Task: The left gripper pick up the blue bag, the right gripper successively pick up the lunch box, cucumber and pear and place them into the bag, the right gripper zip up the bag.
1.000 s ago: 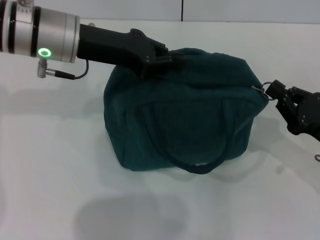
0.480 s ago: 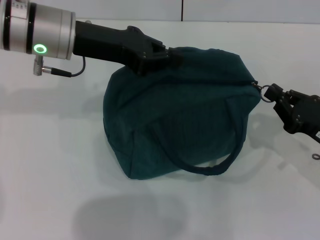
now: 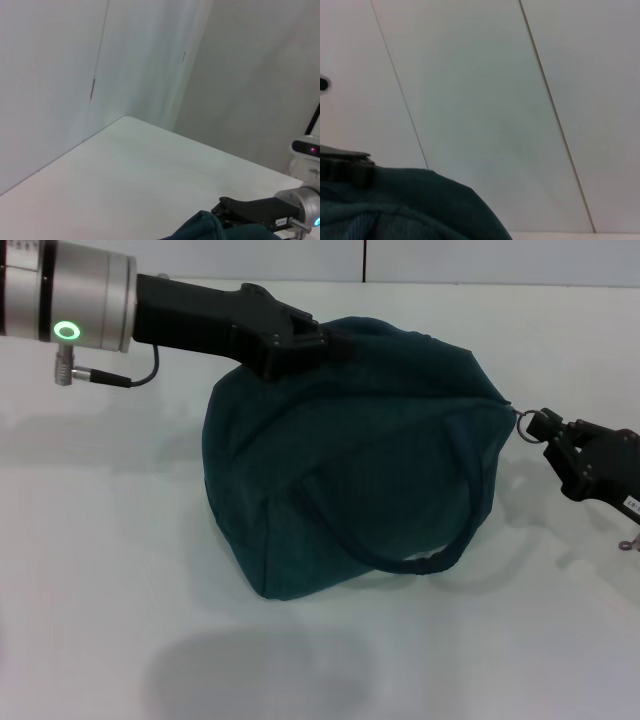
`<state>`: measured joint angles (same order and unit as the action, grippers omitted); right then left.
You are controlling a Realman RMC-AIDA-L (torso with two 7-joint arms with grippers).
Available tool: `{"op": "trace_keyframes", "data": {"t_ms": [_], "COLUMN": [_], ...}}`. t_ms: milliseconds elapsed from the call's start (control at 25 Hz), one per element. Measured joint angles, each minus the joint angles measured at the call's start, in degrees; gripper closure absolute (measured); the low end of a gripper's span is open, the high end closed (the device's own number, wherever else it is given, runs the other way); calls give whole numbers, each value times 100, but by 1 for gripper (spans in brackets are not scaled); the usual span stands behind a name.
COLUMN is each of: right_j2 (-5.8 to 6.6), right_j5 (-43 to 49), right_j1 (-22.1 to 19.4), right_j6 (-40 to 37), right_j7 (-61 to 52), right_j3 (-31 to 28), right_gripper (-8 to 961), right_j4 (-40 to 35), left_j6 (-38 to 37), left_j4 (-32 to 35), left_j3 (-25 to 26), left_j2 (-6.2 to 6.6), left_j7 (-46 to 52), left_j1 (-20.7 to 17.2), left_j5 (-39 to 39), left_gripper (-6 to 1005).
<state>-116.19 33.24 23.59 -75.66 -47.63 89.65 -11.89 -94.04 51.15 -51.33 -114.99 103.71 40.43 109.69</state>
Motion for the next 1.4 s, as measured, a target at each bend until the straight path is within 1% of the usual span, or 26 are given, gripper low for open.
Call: {"op": "trace_keyframes", "data": {"t_ms": [320, 560, 640, 800, 840, 1000, 1200, 1360, 1400], "right_j2": [0, 1, 1, 29, 41, 47, 50, 56, 54], "right_j5": [45, 55, 61, 73, 75, 78, 77, 30, 17], "right_j1": [92, 102, 100, 43, 32, 21, 14, 9, 3], "right_j6": [256, 330, 239, -255, -486, -809, -730, -594, -590], "right_j7": [-5, -30, -24, 9, 31, 46, 48, 36, 39], "right_j3": [84, 360, 484, 713, 785, 880, 870, 823, 796], "right_gripper": [939, 939, 938, 938, 938, 939, 938, 932, 930], "right_j4": [51, 10, 9, 7, 14, 40, 53, 56, 56], "left_j6": [-1, 0, -1, -24, -54, -258, -313, -281, -255], "left_j4": [-8, -12, -14, -16, -16, -19, -102, -171, -174], "left_j3": [1, 2, 2, 2, 2, 1, -8, 10, 59], "left_j2": [4, -1, -3, 6, 18, 90, 75, 41, 16], "left_j7": [-2, -38, -39, -40, -40, -48, -109, -273, -337], "left_j1": [0, -50, -65, -158, -191, -282, -297, -302, -310], "left_j5": [0, -2, -2, -6, -6, 14, 59, 41, 17], "left_gripper": [954, 955, 955, 955, 955, 956, 956, 925, 917]}}
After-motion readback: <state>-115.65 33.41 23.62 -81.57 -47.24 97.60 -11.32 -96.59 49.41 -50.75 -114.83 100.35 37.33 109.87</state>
